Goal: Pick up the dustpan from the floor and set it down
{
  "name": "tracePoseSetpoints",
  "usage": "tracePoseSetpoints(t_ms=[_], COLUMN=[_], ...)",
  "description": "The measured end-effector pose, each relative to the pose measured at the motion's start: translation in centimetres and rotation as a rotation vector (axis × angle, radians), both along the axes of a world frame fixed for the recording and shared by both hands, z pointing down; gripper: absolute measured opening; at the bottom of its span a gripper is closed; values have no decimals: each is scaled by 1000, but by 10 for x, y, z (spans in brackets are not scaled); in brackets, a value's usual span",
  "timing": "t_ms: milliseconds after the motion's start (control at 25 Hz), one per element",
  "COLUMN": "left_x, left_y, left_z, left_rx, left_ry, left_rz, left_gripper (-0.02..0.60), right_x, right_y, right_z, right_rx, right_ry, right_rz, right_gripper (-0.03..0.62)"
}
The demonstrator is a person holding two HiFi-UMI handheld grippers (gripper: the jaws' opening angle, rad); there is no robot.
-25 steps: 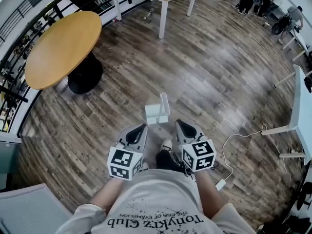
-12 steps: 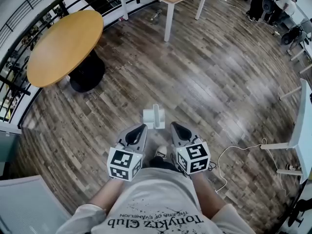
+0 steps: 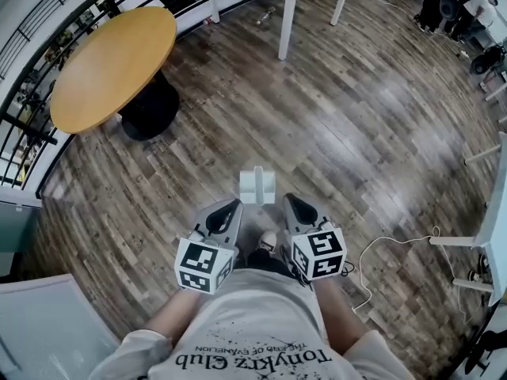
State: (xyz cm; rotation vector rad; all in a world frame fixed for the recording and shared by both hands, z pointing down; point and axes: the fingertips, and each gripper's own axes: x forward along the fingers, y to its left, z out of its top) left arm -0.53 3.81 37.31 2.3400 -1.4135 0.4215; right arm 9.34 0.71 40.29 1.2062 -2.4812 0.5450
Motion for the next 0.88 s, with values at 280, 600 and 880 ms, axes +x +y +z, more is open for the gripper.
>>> tracePoseSetpoints(t_ms=[280,600,880], left_x=[-9,-19,-43], left_y=[-20,-41,-62], left_z=[-3,9,28], left_rx=[-20,-46,-81], left_ry=[11,15,25], left_rz=[49,112,141], left_gripper=[23,23,23], right_x=[-9,-24,-51], right_y=[-12,-24,-38], right_z=[-3,12,28], right_rx=[-16,-44,-72], right_ry=[11,39,61], right_rz=[51,88,93], right_gripper=[26,26,28])
